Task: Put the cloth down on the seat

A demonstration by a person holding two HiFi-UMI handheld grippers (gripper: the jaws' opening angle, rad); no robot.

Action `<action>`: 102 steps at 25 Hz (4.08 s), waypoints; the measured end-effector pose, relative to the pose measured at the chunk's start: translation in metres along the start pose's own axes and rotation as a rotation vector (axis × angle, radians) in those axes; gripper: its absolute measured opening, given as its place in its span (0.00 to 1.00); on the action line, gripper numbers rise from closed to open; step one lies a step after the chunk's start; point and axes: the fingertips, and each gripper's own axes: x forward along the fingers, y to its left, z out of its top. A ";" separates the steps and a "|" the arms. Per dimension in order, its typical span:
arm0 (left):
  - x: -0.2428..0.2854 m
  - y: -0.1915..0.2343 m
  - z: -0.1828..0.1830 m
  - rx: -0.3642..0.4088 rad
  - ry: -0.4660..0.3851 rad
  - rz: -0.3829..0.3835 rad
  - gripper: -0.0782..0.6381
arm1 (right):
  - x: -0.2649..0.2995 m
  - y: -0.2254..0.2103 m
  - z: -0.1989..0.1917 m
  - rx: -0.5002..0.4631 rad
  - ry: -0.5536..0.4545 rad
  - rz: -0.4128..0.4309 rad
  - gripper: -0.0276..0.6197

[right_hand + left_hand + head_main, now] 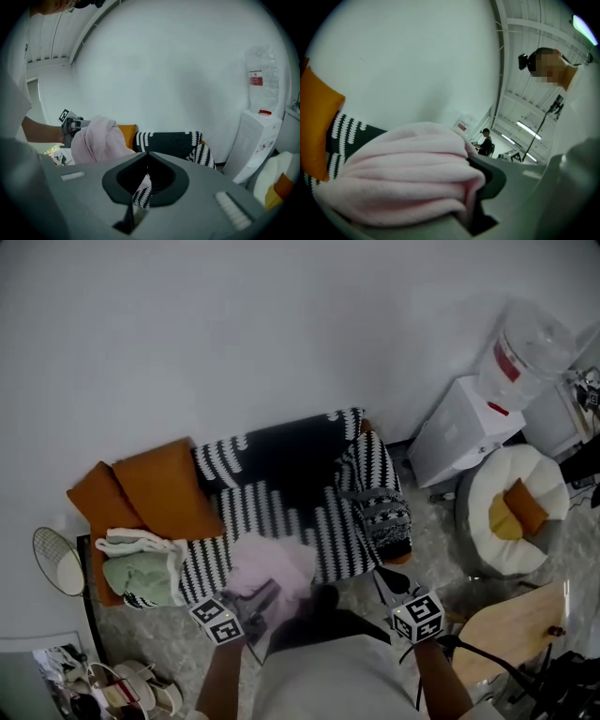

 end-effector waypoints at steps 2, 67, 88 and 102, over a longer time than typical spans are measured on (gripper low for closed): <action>0.013 0.003 0.001 0.006 0.012 -0.004 0.23 | 0.001 -0.009 -0.004 0.018 0.004 -0.004 0.05; 0.259 0.338 -0.072 0.040 0.621 0.064 0.41 | 0.177 -0.095 -0.029 0.381 0.134 -0.305 0.05; 0.189 0.371 -0.104 -0.094 0.765 0.240 0.71 | 0.194 -0.076 -0.011 0.348 0.119 -0.307 0.05; 0.139 0.333 -0.077 -0.111 0.652 0.309 0.71 | 0.164 -0.047 0.010 0.281 0.080 -0.284 0.05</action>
